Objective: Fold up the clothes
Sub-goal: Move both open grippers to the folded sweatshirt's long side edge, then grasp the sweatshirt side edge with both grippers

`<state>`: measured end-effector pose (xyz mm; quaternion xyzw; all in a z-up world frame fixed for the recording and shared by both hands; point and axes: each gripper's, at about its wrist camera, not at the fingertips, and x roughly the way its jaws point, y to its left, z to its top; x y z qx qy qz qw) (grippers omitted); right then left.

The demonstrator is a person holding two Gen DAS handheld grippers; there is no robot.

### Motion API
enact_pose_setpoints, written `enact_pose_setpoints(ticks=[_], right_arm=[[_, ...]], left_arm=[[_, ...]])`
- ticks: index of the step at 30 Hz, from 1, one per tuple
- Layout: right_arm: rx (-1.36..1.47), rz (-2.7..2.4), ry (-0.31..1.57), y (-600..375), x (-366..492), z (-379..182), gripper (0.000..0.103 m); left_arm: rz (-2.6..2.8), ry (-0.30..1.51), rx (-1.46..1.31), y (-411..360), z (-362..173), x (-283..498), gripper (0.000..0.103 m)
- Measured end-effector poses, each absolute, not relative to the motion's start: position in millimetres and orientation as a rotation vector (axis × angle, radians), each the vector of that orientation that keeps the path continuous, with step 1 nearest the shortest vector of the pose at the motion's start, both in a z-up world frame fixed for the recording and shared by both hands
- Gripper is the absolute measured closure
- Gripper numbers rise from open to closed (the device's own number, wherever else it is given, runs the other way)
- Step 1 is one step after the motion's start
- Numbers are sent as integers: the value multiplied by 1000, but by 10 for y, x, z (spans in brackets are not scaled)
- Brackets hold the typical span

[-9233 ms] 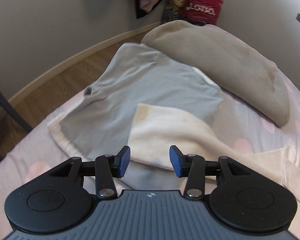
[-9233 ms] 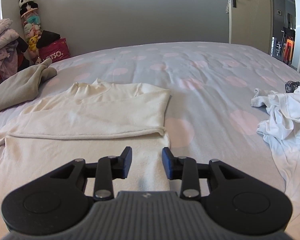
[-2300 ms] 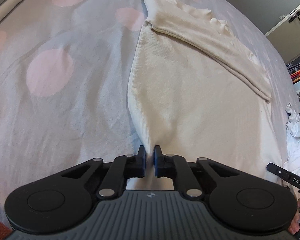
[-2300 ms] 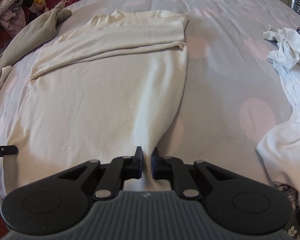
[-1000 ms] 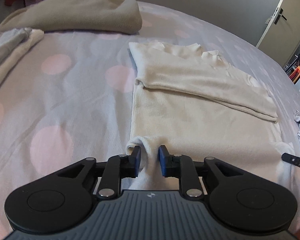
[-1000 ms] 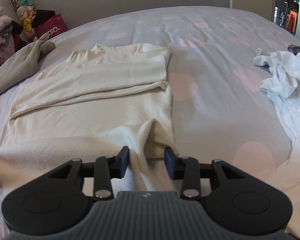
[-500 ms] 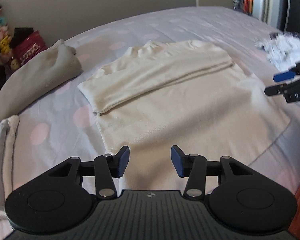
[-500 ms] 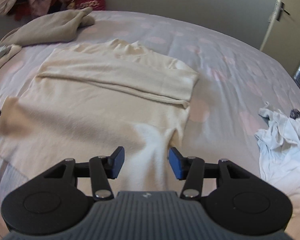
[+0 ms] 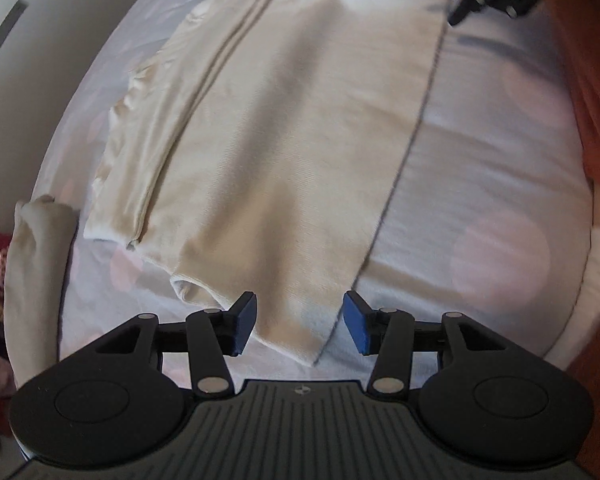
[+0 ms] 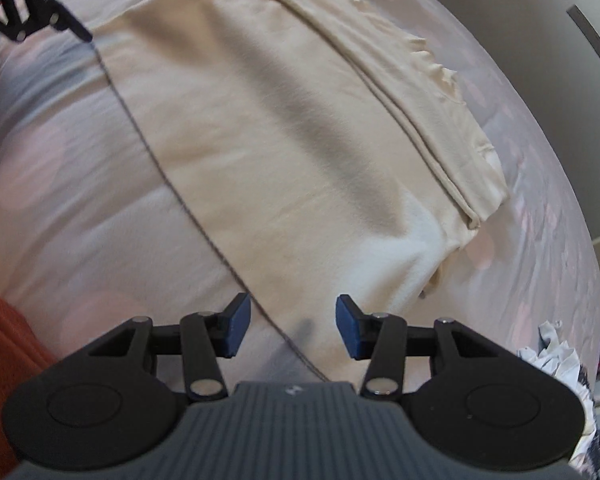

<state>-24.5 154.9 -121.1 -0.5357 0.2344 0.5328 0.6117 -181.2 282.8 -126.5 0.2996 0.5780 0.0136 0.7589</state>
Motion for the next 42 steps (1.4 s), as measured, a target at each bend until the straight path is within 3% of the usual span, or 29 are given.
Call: enact_pose_setpoints(ticks=[7, 20, 23, 24, 26, 27, 29, 38, 42], right_arm=[[-1457, 1222, 448, 1486, -361, -1448, 53], [-1577, 1137, 200, 1426, -437, -1686, 55], [-1579, 1111, 179, 1404, -423, -1686, 56], [-1581, 1096, 177, 1401, -409, -1688, 57], [-1585, 1082, 166, 1404, -408, -1699, 65], [-1586, 1083, 150, 1401, -416, -1707, 74], [-1589, 1082, 115, 1394, -432, -1718, 82], [-1599, 1108, 136, 1390, -411, -1712, 81], [-1623, 1121, 125, 1425, -413, -1777, 82]], left_arm=[[-29, 1324, 824, 2727, -1671, -1948, 54], [49, 1226, 1106, 2573, -2029, -2132, 49], [142, 1264, 1149, 2631, -2103, -2131, 60], [179, 1298, 1166, 2671, -2145, -2119, 68], [176, 1321, 1164, 2695, -2176, -2117, 78], [166, 1315, 1167, 2689, -2179, -2122, 79], [160, 1276, 1191, 2659, -2167, -2134, 79], [118, 1232, 1163, 2690, -2145, -2131, 82], [106, 1240, 1132, 2653, -2123, -2078, 95]])
